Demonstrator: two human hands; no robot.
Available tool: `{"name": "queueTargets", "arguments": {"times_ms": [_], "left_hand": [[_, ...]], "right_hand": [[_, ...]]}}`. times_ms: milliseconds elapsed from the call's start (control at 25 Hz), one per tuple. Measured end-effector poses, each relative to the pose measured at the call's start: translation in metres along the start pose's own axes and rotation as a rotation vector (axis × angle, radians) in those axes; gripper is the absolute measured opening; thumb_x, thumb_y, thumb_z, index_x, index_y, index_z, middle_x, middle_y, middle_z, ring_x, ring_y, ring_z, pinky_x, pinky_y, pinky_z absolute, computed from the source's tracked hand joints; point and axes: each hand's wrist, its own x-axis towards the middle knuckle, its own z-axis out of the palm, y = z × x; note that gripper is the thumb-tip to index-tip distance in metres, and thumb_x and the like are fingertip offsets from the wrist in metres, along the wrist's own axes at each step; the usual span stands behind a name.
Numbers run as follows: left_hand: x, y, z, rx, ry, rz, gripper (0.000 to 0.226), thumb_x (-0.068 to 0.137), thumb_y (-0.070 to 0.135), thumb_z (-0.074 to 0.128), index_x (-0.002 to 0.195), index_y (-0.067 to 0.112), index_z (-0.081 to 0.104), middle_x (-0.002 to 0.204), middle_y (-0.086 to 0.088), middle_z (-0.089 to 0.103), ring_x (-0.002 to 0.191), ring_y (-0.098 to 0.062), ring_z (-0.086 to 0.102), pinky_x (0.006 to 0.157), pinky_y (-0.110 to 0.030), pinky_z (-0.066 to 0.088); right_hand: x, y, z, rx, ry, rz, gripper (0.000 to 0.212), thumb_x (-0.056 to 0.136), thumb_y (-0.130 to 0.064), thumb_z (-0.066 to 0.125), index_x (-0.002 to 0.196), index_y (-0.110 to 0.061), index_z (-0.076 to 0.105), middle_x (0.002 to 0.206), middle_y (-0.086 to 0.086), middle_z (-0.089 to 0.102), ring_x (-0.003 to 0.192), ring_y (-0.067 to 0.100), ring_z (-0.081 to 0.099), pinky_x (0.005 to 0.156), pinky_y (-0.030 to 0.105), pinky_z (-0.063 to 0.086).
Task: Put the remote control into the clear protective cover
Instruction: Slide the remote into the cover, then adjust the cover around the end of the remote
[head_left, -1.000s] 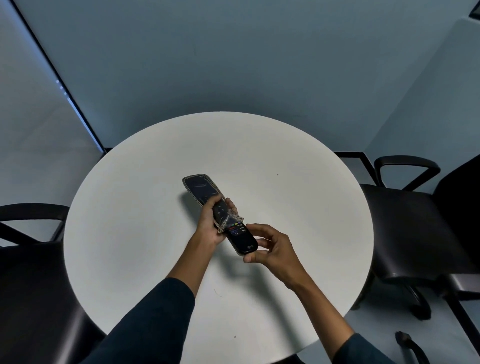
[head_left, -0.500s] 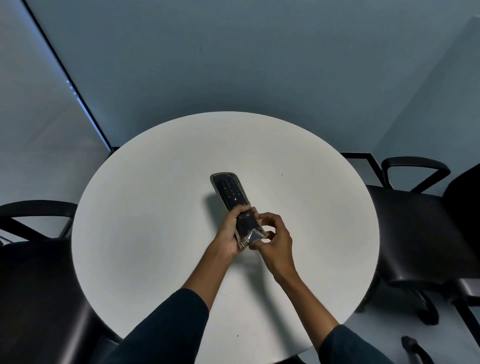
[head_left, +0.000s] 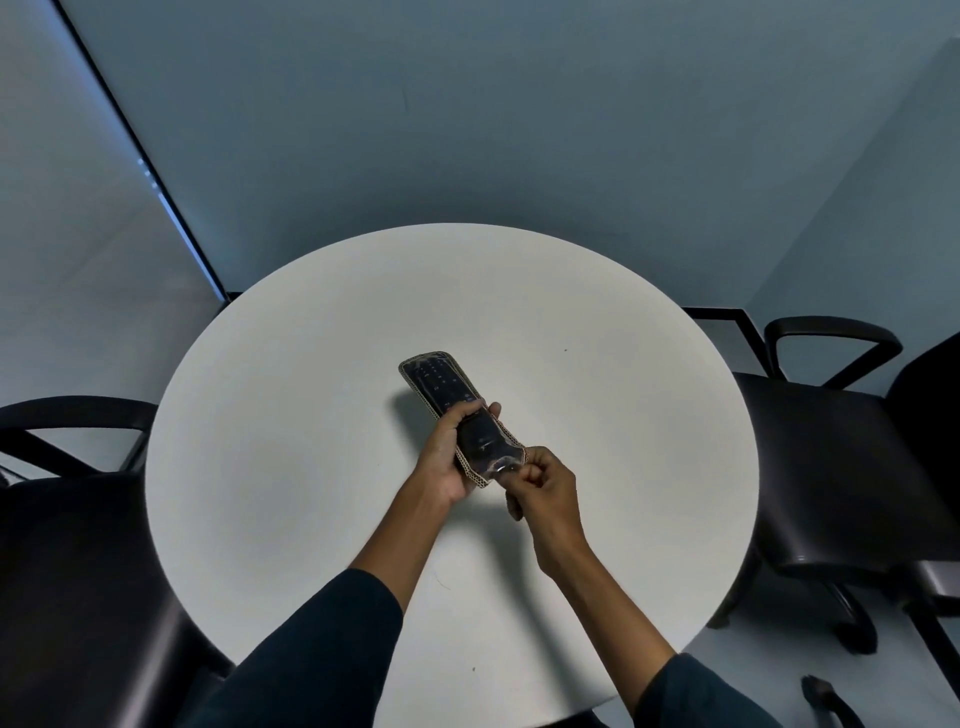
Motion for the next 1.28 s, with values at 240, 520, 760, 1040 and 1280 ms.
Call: {"name": "queueTargets", "arguments": {"times_ms": [240, 520, 760, 1040, 1280], "left_hand": [[0.004, 0.006, -0.004, 0.009, 0.016, -0.002, 0.016, 0.085, 0.026, 0.053, 0.080, 0.012, 0.060, 0.057, 0.004, 0.070, 0.048, -0.013, 0.065, 0.053, -0.024, 0.054], [0.015, 0.015, -0.012, 0.075, 0.062, 0.070, 0.009, 0.083, 0.022, 0.057, 0.078, 0.014, 0.058, 0.056, 0.003, 0.069, 0.052, -0.010, 0.066, 0.072, -0.030, 0.052], [0.009, 0.024, -0.004, 0.279, 0.078, 0.167, 0.023, 0.086, 0.035, 0.057, 0.089, 0.012, 0.060, 0.085, -0.006, 0.067, 0.077, -0.019, 0.065, 0.073, -0.033, 0.055], [0.003, 0.020, 0.008, 0.486, 0.034, 0.203, 0.014, 0.086, 0.027, 0.059, 0.092, 0.014, 0.059, 0.085, -0.006, 0.066, 0.076, -0.019, 0.064, 0.076, -0.033, 0.054], [0.005, 0.024, 0.005, 0.651, 0.062, 0.466, 0.015, 0.083, 0.022, 0.063, 0.097, 0.018, 0.059, 0.087, 0.003, 0.066, 0.081, -0.014, 0.063, 0.072, -0.021, 0.052]], "right_hand": [[-0.001, -0.012, -0.002, 0.399, -0.184, 0.191, 0.031, 0.087, -0.001, 0.037, 0.083, -0.013, 0.065, 0.037, -0.005, 0.039, 0.037, 0.010, 0.033, 0.038, 0.016, 0.029], [0.000, -0.014, -0.012, 0.467, -0.263, 0.261, 0.023, 0.089, -0.009, 0.043, 0.070, -0.012, 0.057, 0.043, -0.002, 0.053, 0.038, 0.009, 0.044, 0.040, 0.017, 0.040], [0.002, -0.007, -0.013, 0.254, -0.297, 0.159, 0.019, 0.091, -0.004, 0.046, 0.076, -0.009, 0.057, 0.054, -0.003, 0.068, 0.052, 0.009, 0.064, 0.053, 0.017, 0.054], [0.012, -0.003, -0.010, 0.152, -0.291, 0.082, 0.016, 0.091, 0.004, 0.040, 0.091, -0.002, 0.055, 0.058, -0.001, 0.072, 0.055, 0.008, 0.067, 0.056, 0.016, 0.055], [0.011, -0.011, -0.012, 0.355, -0.355, 0.262, 0.024, 0.092, -0.008, 0.036, 0.092, -0.006, 0.060, 0.082, 0.014, 0.074, 0.077, 0.023, 0.072, 0.068, 0.026, 0.060]]}}
